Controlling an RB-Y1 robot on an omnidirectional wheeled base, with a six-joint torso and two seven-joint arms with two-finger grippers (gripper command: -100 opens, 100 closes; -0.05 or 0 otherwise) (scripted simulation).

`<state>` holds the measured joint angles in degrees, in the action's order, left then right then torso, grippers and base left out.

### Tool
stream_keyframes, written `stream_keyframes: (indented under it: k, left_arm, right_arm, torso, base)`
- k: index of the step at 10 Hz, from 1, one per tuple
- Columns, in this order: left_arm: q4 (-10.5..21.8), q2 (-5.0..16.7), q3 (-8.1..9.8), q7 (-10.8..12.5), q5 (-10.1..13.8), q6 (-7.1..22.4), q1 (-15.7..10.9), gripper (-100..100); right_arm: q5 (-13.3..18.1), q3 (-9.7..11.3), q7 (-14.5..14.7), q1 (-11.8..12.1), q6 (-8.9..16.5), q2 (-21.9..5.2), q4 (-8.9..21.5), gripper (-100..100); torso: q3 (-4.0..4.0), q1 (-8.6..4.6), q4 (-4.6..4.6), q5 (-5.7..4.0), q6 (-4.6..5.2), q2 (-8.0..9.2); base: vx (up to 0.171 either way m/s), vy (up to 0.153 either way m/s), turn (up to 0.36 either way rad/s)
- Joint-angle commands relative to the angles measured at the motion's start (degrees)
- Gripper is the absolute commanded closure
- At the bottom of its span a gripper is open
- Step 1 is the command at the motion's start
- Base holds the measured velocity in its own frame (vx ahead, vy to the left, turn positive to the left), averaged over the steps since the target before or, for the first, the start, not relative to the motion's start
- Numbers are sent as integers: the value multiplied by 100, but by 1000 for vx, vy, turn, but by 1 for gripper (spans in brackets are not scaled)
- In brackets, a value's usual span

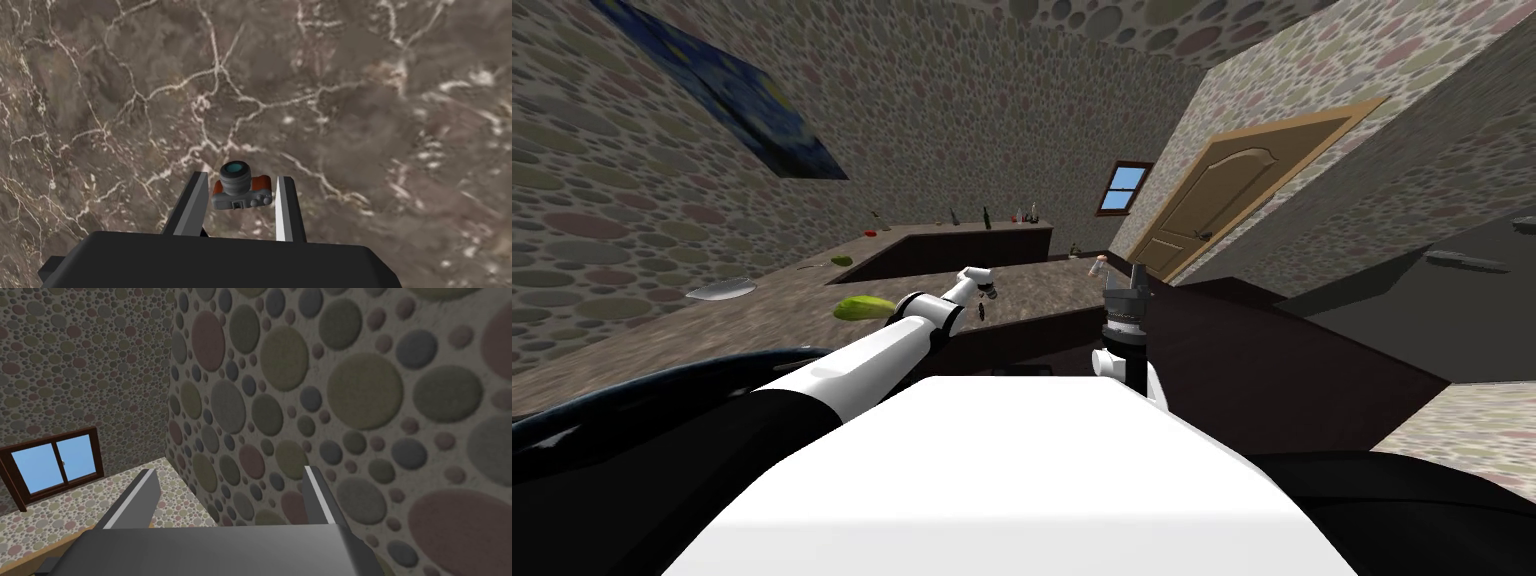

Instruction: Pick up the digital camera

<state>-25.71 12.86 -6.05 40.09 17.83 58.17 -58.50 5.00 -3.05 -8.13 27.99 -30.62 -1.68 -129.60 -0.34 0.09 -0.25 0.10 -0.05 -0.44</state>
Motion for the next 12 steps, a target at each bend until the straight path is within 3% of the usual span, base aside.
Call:
stream_keyframes:
  k: [1,2,3,9,11,12]
  left_arm:
    - [-191,-36,-34,-77,29,124,61,100]
    - [-191,-36,-34,-77,29,124,61,100]
    - [-275,-81,-63,-258,102,208,33,100]
    - [-529,-216,-150,-801,321,462,-51,100]
    - [-416,-218,-141,-799,320,400,-99,100]
    - [-426,-219,-141,-804,322,410,-97,0]
  right_arm:
    - [0,0,0,0,0,0,0,0]
    - [0,0,0,2,0,1,0,0]
    - [0,0,0,1,0,1,0,0]
    - [0,0,0,1,0,1,0,0]
    - [0,0,0,0,0,0,0,0]
    - [0,0,0,0,0,0,0,0]
  torso:
    - [0,0,0,0,0,0]
    - [-3,-14,-1,-4,-12,-6]
    - [-5,-20,-2,-4,-4,-10]
    - [-6,-25,-1,-6,0,-11]
    - [-5,-20,-2,-4,6,-9]
    - [-4,-10,-1,-3,5,-7]
  base:
    - [26,-54,279]
    - [34,-71,182]
    - [36,-72,255]
    - [27,-78,233]
    - [8,-35,31]
    - [0,0,0]
